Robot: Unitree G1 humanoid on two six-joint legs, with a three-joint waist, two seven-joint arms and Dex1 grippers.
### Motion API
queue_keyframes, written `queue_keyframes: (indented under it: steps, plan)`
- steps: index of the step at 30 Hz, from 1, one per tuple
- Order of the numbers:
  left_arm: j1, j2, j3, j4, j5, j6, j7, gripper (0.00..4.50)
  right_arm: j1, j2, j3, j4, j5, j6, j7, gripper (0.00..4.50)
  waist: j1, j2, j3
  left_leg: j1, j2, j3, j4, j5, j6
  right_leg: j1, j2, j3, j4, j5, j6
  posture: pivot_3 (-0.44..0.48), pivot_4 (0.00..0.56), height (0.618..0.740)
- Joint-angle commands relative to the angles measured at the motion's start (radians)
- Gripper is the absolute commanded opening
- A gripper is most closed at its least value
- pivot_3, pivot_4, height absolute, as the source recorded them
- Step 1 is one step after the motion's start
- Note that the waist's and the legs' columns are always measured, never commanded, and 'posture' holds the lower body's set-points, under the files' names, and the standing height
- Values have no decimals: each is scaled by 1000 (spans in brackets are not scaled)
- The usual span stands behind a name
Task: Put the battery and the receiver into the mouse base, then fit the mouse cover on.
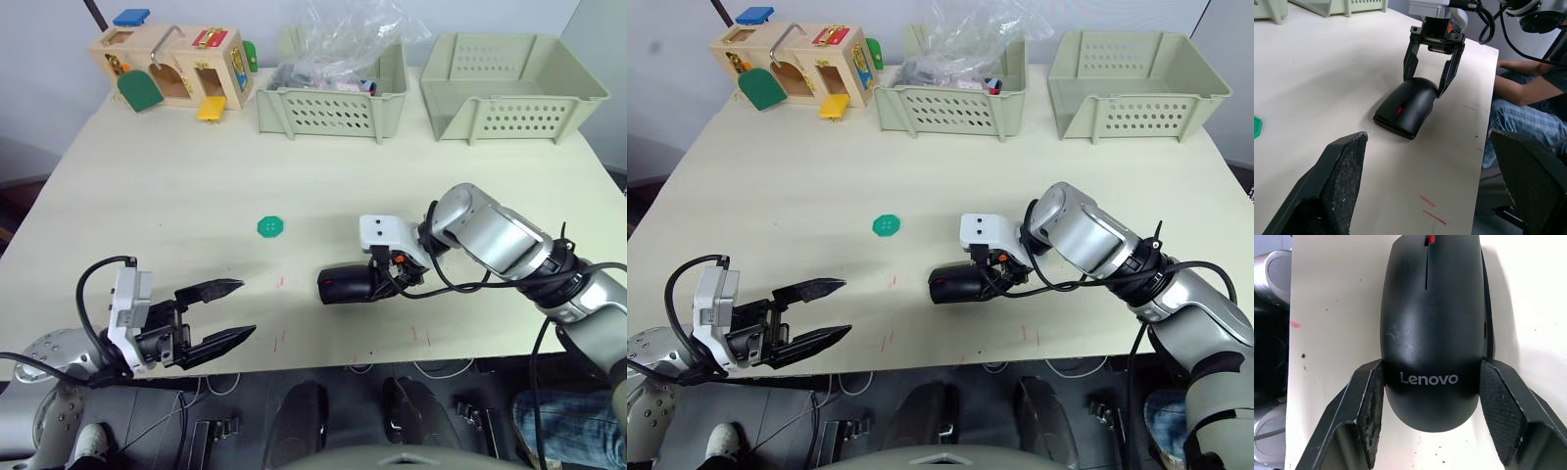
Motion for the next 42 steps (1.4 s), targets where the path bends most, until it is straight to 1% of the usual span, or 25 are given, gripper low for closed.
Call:
queue_keyframes:
  steps: [1, 14, 29, 36, 42]
  plan:
    - [5, -5, 16, -28, -6, -14, 6, 4267, -2, 6, -2, -3, -5, 2, -3, 2545, 0, 0, 0, 0, 0, 0, 0, 0, 0, 0, 0, 0, 0, 0, 0, 0, 150, 740]
    - [13, -6, 15, -24, -3, -24, 4, 4267, -12, 4, 9, 7, -39, -59, 4, 2545, 0, 0, 0, 0, 0, 0, 0, 0, -1, 0, 0, 0, 0, 0, 0, 0, 150, 740]
    - [17, -8, 10, -7, 3, -35, -9, 4267, -44, 6, 22, 52, -91, -132, 71, 2545, 0, 0, 0, 0, 0, 0, 0, 1, -1, 0, 0, 0, 0, 0, 0, 0, 150, 740]
    - [29, -13, 11, -11, 4, -42, -11, 4267, -40, 10, 23, 67, -110, -143, 83, 2545, 0, 0, 0, 0, 0, 0, 0, 1, -1, 0, 0, 0, 0, 0, 0, 0, 150, 740]
    - [41, -18, 14, -14, 7, -49, -14, 4267, -42, 6, 30, 67, -152, -200, 88, 2545, 1, 0, 0, 0, 0, 0, 0, 1, -2, 0, 0, 0, 0, 1, 0, 0, 150, 740]
